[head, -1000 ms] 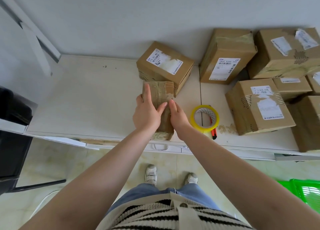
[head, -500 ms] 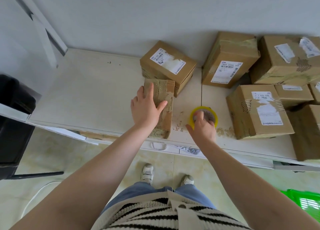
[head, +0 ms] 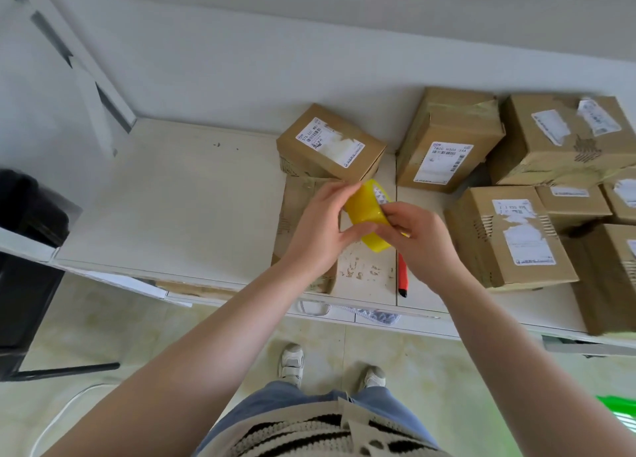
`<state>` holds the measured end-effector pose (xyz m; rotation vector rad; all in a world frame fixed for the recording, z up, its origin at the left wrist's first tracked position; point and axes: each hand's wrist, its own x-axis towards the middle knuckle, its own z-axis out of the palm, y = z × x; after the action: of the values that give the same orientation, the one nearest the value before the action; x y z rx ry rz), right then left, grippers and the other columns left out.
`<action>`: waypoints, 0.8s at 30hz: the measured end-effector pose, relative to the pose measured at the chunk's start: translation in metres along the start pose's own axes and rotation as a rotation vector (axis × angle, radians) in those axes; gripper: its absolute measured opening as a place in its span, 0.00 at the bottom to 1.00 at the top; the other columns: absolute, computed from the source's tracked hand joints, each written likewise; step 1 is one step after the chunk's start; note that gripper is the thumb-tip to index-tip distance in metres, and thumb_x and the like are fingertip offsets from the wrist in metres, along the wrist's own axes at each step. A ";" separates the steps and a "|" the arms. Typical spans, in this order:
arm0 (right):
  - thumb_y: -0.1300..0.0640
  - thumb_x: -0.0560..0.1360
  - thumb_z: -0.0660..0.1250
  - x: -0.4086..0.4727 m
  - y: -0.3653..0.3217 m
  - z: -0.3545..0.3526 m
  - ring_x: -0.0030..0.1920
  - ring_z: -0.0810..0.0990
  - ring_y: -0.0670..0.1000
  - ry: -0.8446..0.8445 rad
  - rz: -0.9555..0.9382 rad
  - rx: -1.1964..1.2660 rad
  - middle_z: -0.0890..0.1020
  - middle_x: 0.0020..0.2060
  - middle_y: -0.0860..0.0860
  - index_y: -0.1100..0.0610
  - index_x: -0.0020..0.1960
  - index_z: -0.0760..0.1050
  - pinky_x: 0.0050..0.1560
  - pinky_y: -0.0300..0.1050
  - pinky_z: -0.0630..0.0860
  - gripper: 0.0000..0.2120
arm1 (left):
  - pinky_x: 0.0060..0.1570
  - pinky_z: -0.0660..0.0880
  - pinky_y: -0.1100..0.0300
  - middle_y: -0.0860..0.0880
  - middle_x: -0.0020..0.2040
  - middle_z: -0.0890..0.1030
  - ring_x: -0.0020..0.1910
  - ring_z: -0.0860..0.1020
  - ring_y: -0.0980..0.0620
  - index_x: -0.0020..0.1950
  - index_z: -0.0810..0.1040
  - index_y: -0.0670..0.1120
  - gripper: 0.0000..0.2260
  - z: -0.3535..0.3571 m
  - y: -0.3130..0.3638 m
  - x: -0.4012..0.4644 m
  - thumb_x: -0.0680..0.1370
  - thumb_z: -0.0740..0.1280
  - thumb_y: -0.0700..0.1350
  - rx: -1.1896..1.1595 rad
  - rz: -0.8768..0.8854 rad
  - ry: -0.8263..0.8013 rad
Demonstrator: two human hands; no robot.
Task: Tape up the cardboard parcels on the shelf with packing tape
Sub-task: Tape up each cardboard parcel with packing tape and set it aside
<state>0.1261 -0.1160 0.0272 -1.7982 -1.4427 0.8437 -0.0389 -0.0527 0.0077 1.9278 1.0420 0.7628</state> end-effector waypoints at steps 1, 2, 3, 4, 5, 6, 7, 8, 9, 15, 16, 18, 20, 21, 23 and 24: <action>0.57 0.76 0.70 0.000 -0.003 0.000 0.45 0.81 0.58 -0.002 -0.006 0.016 0.84 0.42 0.56 0.57 0.51 0.81 0.50 0.60 0.78 0.06 | 0.62 0.74 0.57 0.50 0.64 0.75 0.61 0.75 0.55 0.72 0.73 0.46 0.28 -0.001 0.000 0.000 0.74 0.74 0.51 -0.012 0.006 0.042; 0.57 0.76 0.70 -0.001 -0.006 0.000 0.45 0.82 0.54 -0.004 -0.004 0.027 0.85 0.42 0.52 0.55 0.52 0.81 0.51 0.58 0.79 0.05 | 0.59 0.76 0.54 0.50 0.63 0.76 0.58 0.77 0.54 0.70 0.75 0.46 0.26 -0.003 -0.001 0.000 0.74 0.74 0.51 -0.014 0.015 0.085; 0.58 0.76 0.70 -0.001 -0.007 0.001 0.46 0.83 0.51 -0.004 0.003 0.034 0.85 0.43 0.50 0.54 0.53 0.81 0.51 0.56 0.79 0.06 | 0.56 0.78 0.52 0.50 0.61 0.78 0.56 0.78 0.52 0.67 0.78 0.46 0.23 -0.005 -0.002 0.000 0.73 0.75 0.49 -0.001 0.031 0.126; 0.59 0.76 0.70 -0.002 -0.007 0.002 0.46 0.83 0.49 0.001 0.010 0.041 0.85 0.43 0.49 0.54 0.53 0.81 0.52 0.55 0.79 0.06 | 0.52 0.79 0.51 0.50 0.58 0.79 0.52 0.79 0.52 0.64 0.80 0.46 0.20 -0.006 -0.002 -0.001 0.73 0.76 0.47 0.028 0.056 0.159; 0.59 0.76 0.70 -0.002 -0.007 0.003 0.45 0.83 0.51 0.011 0.015 0.053 0.85 0.43 0.50 0.55 0.53 0.81 0.52 0.56 0.79 0.06 | 0.49 0.79 0.51 0.50 0.55 0.80 0.49 0.80 0.51 0.60 0.82 0.46 0.16 -0.008 -0.001 -0.003 0.73 0.76 0.45 0.065 0.089 0.183; 0.59 0.76 0.71 -0.002 -0.008 0.005 0.45 0.83 0.54 0.026 0.024 0.074 0.85 0.43 0.51 0.56 0.53 0.81 0.52 0.58 0.78 0.06 | 0.45 0.79 0.51 0.50 0.52 0.80 0.45 0.80 0.51 0.55 0.83 0.46 0.12 -0.009 0.000 -0.004 0.73 0.76 0.42 0.099 0.124 0.198; 0.59 0.76 0.71 -0.001 -0.009 0.006 0.45 0.83 0.57 0.037 0.037 0.103 0.85 0.43 0.53 0.57 0.53 0.81 0.52 0.61 0.78 0.06 | 0.43 0.79 0.51 0.51 0.50 0.80 0.43 0.79 0.52 0.52 0.83 0.45 0.09 -0.009 0.002 -0.006 0.73 0.75 0.41 0.119 0.152 0.202; 0.59 0.76 0.70 0.000 -0.010 0.006 0.46 0.83 0.59 0.043 0.051 0.128 0.85 0.43 0.54 0.56 0.52 0.81 0.52 0.62 0.78 0.05 | 0.42 0.79 0.52 0.51 0.50 0.79 0.42 0.79 0.52 0.51 0.83 0.45 0.08 -0.009 0.003 -0.007 0.73 0.75 0.40 0.122 0.166 0.198; 0.60 0.76 0.70 0.001 -0.012 0.006 0.46 0.83 0.58 0.045 0.063 0.150 0.86 0.43 0.54 0.55 0.51 0.81 0.53 0.62 0.78 0.04 | 0.42 0.78 0.52 0.51 0.50 0.79 0.42 0.78 0.52 0.51 0.82 0.45 0.09 -0.009 0.004 -0.008 0.73 0.75 0.39 0.114 0.170 0.193; 0.60 0.76 0.70 0.002 -0.022 0.010 0.46 0.83 0.58 0.070 0.092 0.201 0.86 0.42 0.55 0.59 0.52 0.82 0.53 0.61 0.78 0.06 | 0.42 0.77 0.53 0.50 0.49 0.79 0.41 0.78 0.50 0.52 0.83 0.44 0.10 -0.013 0.009 -0.008 0.72 0.75 0.40 0.118 0.168 0.224; 0.59 0.76 0.70 0.003 -0.023 0.011 0.47 0.83 0.59 0.080 0.092 0.201 0.86 0.43 0.56 0.59 0.52 0.81 0.53 0.62 0.78 0.06 | 0.41 0.77 0.55 0.50 0.48 0.79 0.40 0.78 0.51 0.51 0.83 0.44 0.09 -0.013 0.010 -0.007 0.72 0.76 0.39 0.114 0.157 0.231; 0.59 0.76 0.71 0.005 -0.025 0.013 0.47 0.81 0.63 0.085 0.074 0.180 0.84 0.43 0.60 0.61 0.51 0.81 0.53 0.64 0.77 0.07 | 0.41 0.76 0.61 0.52 0.47 0.78 0.40 0.78 0.54 0.48 0.82 0.44 0.07 -0.014 0.012 -0.006 0.72 0.75 0.38 0.095 0.121 0.236; 0.58 0.76 0.71 0.006 -0.026 0.013 0.48 0.80 0.65 0.082 0.047 0.146 0.83 0.43 0.62 0.60 0.51 0.80 0.52 0.65 0.76 0.06 | 0.40 0.73 0.69 0.53 0.44 0.78 0.39 0.77 0.60 0.45 0.81 0.45 0.07 -0.014 0.016 -0.005 0.72 0.75 0.36 0.049 0.048 0.214; 0.57 0.76 0.71 0.006 -0.026 0.013 0.48 0.80 0.64 0.082 0.037 0.129 0.83 0.43 0.61 0.59 0.51 0.80 0.52 0.63 0.77 0.06 | 0.39 0.71 0.71 0.55 0.41 0.78 0.38 0.76 0.61 0.44 0.80 0.45 0.07 -0.014 0.018 -0.004 0.72 0.75 0.36 0.021 -0.002 0.188; 0.54 0.77 0.70 0.006 -0.024 0.012 0.47 0.80 0.61 0.071 0.014 0.053 0.84 0.44 0.59 0.56 0.54 0.78 0.50 0.56 0.78 0.08 | 0.39 0.70 0.72 0.57 0.38 0.79 0.36 0.75 0.62 0.42 0.80 0.47 0.06 -0.018 0.021 -0.001 0.73 0.75 0.38 -0.039 -0.110 0.118; 0.53 0.78 0.68 0.006 -0.021 0.011 0.47 0.80 0.59 0.045 -0.001 -0.020 0.84 0.45 0.56 0.55 0.58 0.77 0.47 0.47 0.78 0.11 | 0.38 0.70 0.72 0.57 0.36 0.79 0.35 0.74 0.63 0.41 0.80 0.48 0.06 -0.021 0.021 0.001 0.73 0.75 0.39 -0.067 -0.160 0.085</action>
<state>0.1065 -0.1053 0.0382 -1.8193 -1.4276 0.7857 -0.0471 -0.0512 0.0365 1.7448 1.1924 0.7842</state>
